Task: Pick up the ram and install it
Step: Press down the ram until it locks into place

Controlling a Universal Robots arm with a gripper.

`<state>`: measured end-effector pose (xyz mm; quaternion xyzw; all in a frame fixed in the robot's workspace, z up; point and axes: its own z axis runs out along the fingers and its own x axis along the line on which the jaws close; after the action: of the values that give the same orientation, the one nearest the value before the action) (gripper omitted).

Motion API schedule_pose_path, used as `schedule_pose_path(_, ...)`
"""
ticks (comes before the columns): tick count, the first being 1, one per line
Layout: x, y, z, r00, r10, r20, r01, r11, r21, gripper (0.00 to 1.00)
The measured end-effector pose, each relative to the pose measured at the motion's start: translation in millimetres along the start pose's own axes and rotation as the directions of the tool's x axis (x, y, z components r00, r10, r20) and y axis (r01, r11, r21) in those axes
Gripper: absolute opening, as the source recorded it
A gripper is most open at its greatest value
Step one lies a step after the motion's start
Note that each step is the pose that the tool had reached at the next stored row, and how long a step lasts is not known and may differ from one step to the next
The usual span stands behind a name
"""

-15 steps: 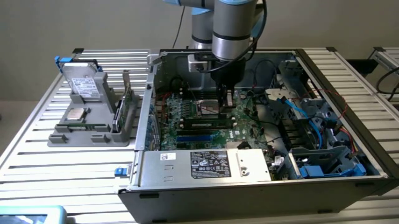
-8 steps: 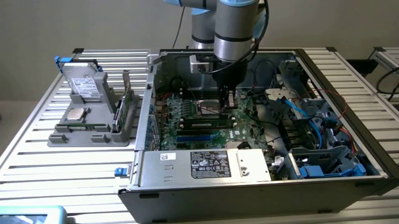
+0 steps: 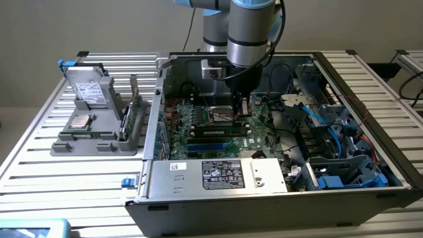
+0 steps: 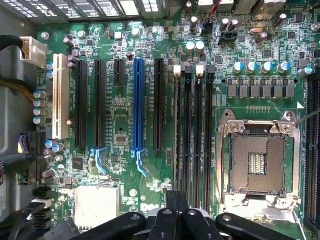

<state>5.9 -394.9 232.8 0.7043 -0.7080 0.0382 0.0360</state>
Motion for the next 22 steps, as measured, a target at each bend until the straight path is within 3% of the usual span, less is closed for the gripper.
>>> schedule_pose_path(22, 1.1, -0.1, 5.2, 0.9999, 0.017, 0.0005, -0.017, 0.9999, -0.0018, 0.11)
